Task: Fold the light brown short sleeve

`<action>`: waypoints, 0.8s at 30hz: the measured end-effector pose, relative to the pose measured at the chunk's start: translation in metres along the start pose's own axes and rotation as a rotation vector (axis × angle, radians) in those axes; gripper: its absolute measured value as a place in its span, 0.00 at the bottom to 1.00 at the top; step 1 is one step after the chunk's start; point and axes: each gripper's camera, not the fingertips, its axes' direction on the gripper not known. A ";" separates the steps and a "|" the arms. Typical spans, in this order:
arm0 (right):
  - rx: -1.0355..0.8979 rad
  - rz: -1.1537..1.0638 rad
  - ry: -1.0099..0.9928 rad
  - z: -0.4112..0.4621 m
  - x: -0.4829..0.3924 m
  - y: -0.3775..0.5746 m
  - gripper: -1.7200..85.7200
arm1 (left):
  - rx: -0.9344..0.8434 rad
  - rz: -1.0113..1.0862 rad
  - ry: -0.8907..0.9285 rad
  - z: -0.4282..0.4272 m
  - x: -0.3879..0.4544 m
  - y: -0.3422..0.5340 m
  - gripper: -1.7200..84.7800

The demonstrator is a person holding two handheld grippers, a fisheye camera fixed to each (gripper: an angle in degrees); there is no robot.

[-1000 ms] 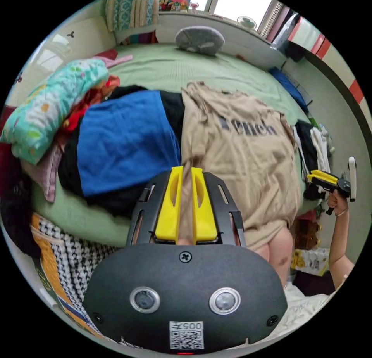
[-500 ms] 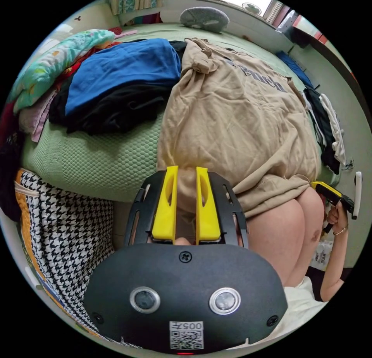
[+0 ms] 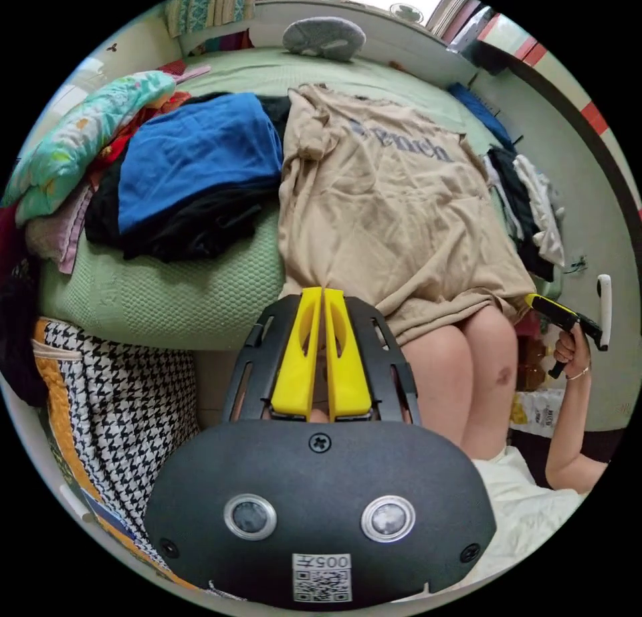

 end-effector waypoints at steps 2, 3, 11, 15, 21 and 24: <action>0.053 -0.016 -0.015 -0.034 0.004 0.002 0.01 | 0.034 0.024 0.021 -0.031 -0.003 -0.002 0.02; 0.063 -0.030 -0.030 -0.054 0.006 0.002 0.00 | 0.047 0.039 0.046 -0.050 -0.005 -0.004 0.02; -0.044 -0.030 0.014 -0.077 0.024 0.018 0.00 | -0.090 0.081 0.016 -0.068 -0.004 0.008 0.02; -0.204 0.023 0.020 -0.015 0.039 0.026 0.00 | -0.201 -0.050 0.065 -0.008 -0.027 0.020 0.02; -0.349 0.005 0.449 0.022 0.041 0.028 0.00 | -0.210 -0.173 -0.010 0.007 -0.043 0.033 0.02; -0.248 -0.001 0.391 0.001 0.036 0.015 0.00 | -0.113 -0.217 -0.130 -0.016 -0.041 0.037 0.02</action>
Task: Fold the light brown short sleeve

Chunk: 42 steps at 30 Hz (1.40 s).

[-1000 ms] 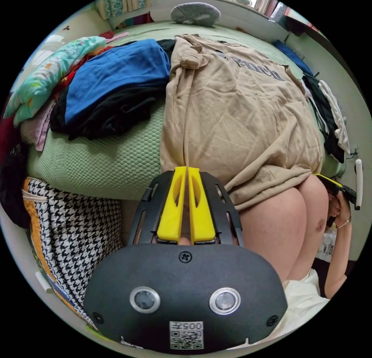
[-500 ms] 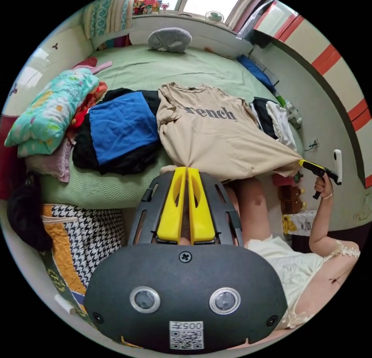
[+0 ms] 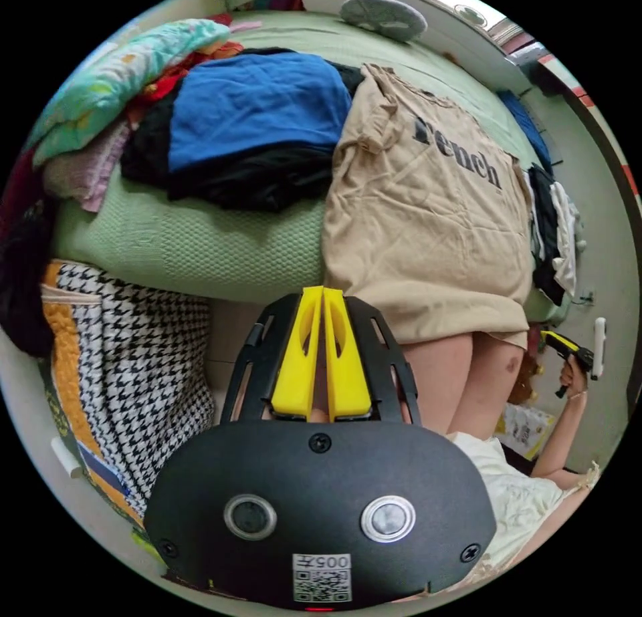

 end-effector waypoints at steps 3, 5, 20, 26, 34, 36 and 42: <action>0.175 0.010 -0.147 -0.030 -0.005 -0.017 0.01 | 0.190 -0.035 0.040 -0.022 0.005 0.003 0.02; 0.274 0.005 -0.205 -0.043 -0.020 -0.033 0.01 | 0.255 0.007 0.100 -0.028 0.017 -0.003 0.03; 0.316 -0.238 -0.350 -0.050 -0.208 -0.165 0.00 | 0.240 0.353 -0.044 0.039 0.132 -0.156 0.13; 0.237 -0.239 -0.342 -0.026 -0.207 -0.167 0.00 | 0.187 0.313 -0.068 0.059 0.134 -0.172 0.10; 0.234 -0.246 -0.332 -0.029 -0.222 -0.181 0.01 | 0.334 0.140 0.053 0.018 0.080 -0.172 0.06; 0.245 -0.244 -0.288 -0.033 -0.228 -0.184 0.01 | 0.345 0.050 -0.009 0.015 0.055 -0.174 0.05; 0.230 -0.141 -0.208 -0.032 -0.222 -0.184 0.01 | 0.377 -0.163 -0.122 0.012 0.013 -0.162 0.02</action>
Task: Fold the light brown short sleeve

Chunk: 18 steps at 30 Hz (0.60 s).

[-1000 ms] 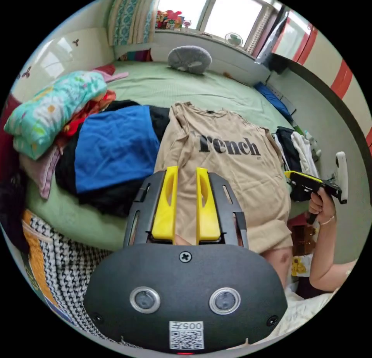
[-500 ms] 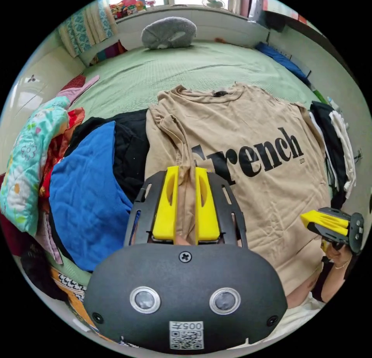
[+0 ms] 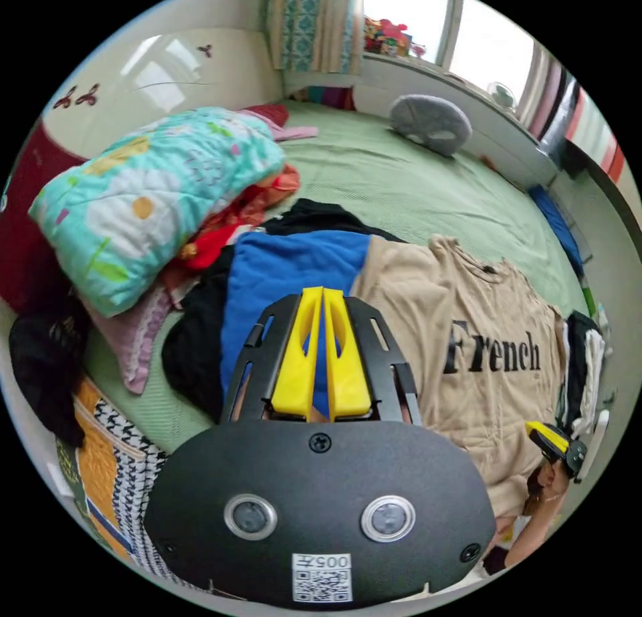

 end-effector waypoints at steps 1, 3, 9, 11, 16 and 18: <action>-0.002 0.003 0.005 -0.001 0.001 0.001 0.01 | 0.003 -0.016 0.003 -0.002 -0.001 0.002 0.02; 0.004 0.024 0.040 -0.007 0.003 0.007 0.01 | 0.039 0.031 0.065 -0.016 0.012 0.016 0.02; -0.017 0.082 0.070 -0.013 0.003 0.022 0.01 | -0.121 0.276 0.200 -0.010 0.119 0.100 0.02; -0.052 0.097 0.094 -0.010 0.000 0.025 0.01 | -0.189 0.313 0.191 0.005 0.148 0.124 0.02; -0.070 0.103 0.092 -0.009 -0.012 0.034 0.01 | -0.283 0.260 0.242 0.038 0.183 0.161 0.02; -0.074 0.089 0.099 -0.006 -0.018 0.035 0.01 | -0.325 0.251 0.217 0.053 0.194 0.172 0.02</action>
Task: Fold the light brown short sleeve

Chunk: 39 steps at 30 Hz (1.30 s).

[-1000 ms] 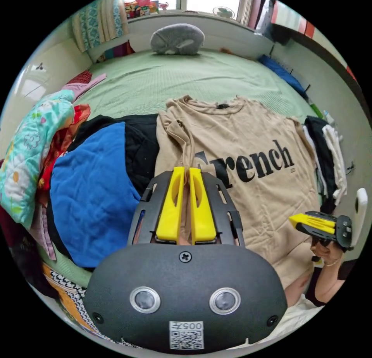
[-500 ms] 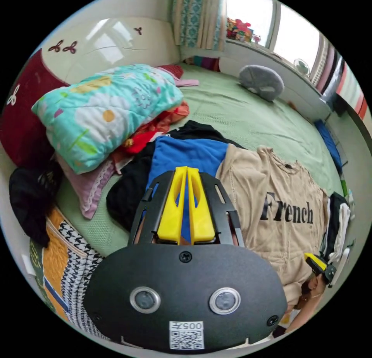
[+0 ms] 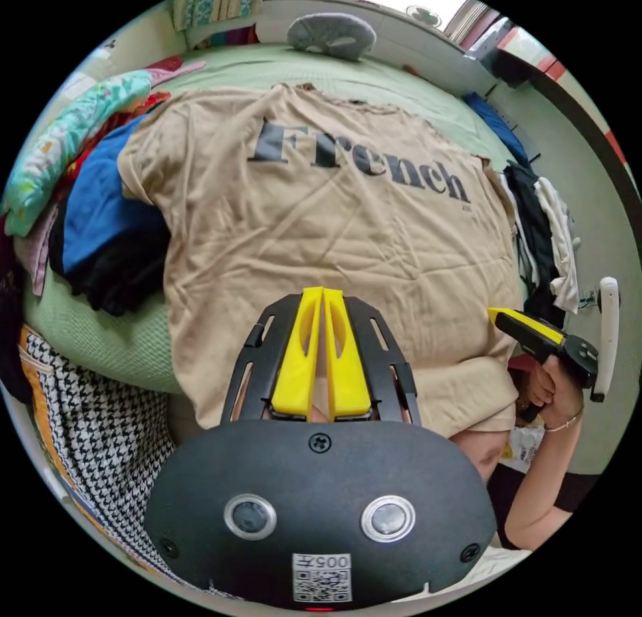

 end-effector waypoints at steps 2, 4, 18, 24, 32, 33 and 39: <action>0.001 -0.015 0.013 0.002 -0.006 -0.001 0.01 | 0.017 0.010 -0.011 0.005 0.007 0.000 0.02; -0.006 -0.036 0.036 0.002 -0.013 -0.003 0.00 | 0.011 0.016 -0.012 0.010 0.013 -0.002 0.02; -0.027 -0.101 -0.011 -0.011 -0.031 -0.002 0.01 | -0.027 0.179 -0.330 0.045 0.098 0.004 0.01; -0.025 -0.170 0.060 -0.021 -0.050 0.009 0.01 | -0.031 0.093 -0.182 0.048 0.092 0.009 0.01; 0.007 -0.149 0.082 -0.036 -0.058 0.029 0.01 | -0.024 0.091 -0.161 0.049 0.102 0.027 0.01; 0.027 -0.149 0.089 -0.039 -0.060 0.036 0.01 | -0.021 0.089 -0.166 0.049 0.105 0.030 0.01; 0.101 -0.190 0.198 -0.053 -0.076 0.066 0.01 | 0.003 0.100 -0.219 0.045 0.118 0.051 0.02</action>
